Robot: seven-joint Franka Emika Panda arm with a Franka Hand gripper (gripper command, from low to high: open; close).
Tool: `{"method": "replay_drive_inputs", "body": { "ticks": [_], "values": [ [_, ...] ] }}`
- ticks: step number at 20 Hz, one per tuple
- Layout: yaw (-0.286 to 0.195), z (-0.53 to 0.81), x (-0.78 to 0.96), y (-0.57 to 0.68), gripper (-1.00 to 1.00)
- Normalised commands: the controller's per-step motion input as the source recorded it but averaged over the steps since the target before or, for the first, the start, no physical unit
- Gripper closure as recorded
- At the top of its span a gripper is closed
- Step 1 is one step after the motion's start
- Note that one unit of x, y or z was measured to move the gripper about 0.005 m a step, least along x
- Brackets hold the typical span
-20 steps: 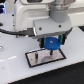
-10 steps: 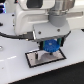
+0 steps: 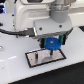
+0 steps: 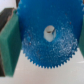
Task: Insert the blue gear onto the right peg, followed by the red gear
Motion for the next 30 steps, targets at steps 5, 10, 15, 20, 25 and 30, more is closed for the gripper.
{"method": "replay_drive_inputs", "body": {
  "ticks": [5,10,15,20,25,30],
  "values": [
    [0.0,-0.04,0.26,-0.07,1.0],
    [0.0,-0.04,0.25,-0.02,1.0],
    [0.0,0.28,0.65,-0.07,1.0],
    [0.0,0.18,0.51,-0.13,1.0],
    [0.0,-0.05,0.25,0.02,1.0],
    [0.0,0.14,0.07,0.05,1.0]
  ]
}}
